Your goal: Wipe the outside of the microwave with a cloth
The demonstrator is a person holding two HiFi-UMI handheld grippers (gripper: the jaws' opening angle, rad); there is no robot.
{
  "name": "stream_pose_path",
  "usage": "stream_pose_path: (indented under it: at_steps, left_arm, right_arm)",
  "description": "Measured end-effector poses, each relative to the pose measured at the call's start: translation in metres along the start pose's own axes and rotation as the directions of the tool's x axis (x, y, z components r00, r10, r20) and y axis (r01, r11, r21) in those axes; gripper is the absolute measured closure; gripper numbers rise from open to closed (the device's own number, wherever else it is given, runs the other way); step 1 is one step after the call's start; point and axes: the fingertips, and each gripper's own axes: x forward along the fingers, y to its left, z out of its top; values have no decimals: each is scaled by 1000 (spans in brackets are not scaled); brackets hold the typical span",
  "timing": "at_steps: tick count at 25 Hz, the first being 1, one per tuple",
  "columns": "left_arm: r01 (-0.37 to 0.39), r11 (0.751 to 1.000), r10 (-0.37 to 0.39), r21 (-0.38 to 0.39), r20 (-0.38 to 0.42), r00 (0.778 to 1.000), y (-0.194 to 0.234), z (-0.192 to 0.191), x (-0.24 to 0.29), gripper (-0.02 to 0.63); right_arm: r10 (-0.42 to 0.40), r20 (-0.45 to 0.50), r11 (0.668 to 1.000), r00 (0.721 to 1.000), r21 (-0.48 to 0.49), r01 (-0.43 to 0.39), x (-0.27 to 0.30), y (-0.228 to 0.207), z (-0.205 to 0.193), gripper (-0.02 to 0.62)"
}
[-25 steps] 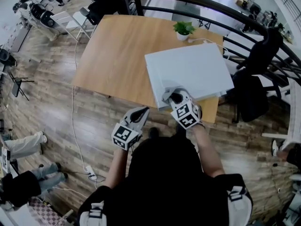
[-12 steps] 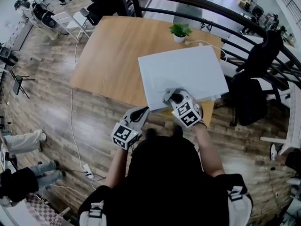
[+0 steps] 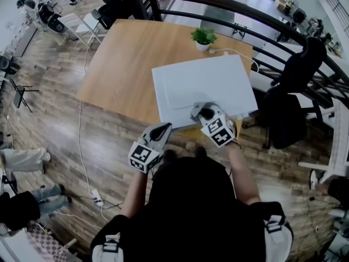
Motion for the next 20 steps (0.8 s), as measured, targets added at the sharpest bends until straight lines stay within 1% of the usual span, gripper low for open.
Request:
stream_pose_path:
  at_steps: [4,7,20]
  left_arm:
    - [-5,1000,5,-19,-4,1000,-10,-1,12,606]
    - [-11,1000,11,-13,11,1000,-16,1,21,606]
    - [-73,997,73,-31,13,997,-36,-2,40,606]
  right_arm:
    - [-12,-11,1000,1000,1,12,-11,-19,-13,578]
    - [-22,-15,1000,1000,5,22,-18,-33,-22,578]
    - [-50,-19,998,999,31,51,-49,-87,-60,578]
